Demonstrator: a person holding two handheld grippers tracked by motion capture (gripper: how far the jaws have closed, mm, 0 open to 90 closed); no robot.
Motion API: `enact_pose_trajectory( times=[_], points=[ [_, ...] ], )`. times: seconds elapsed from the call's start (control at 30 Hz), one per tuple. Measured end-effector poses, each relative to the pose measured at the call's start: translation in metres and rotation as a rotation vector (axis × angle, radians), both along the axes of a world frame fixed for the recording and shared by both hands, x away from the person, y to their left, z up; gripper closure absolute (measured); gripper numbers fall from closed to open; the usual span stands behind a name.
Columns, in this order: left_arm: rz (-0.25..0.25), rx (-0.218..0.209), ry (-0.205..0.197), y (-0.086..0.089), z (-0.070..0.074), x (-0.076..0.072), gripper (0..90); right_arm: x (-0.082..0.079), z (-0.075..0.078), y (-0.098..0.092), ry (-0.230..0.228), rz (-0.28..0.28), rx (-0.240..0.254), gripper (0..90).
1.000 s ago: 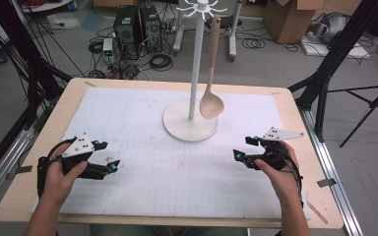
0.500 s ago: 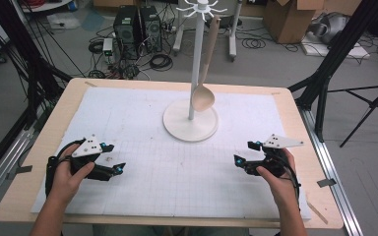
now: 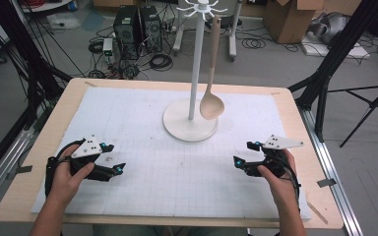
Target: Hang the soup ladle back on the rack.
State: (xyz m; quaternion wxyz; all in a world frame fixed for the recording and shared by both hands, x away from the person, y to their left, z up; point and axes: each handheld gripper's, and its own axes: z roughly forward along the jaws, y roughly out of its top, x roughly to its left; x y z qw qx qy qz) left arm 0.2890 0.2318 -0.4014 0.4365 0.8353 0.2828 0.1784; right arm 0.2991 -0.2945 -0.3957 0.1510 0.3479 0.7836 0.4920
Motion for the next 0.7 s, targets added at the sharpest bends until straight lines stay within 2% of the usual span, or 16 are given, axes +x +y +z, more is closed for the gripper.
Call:
enact_pose_trajectory(
  times=[0.7],
  points=[
    [0.013, 0.01, 0.015, -0.001, -0.0033, 0.002, 22.9, 0.0009, -0.0014, 0.0027, 0.008, 0.01, -0.017, 17.9]
  ],
)
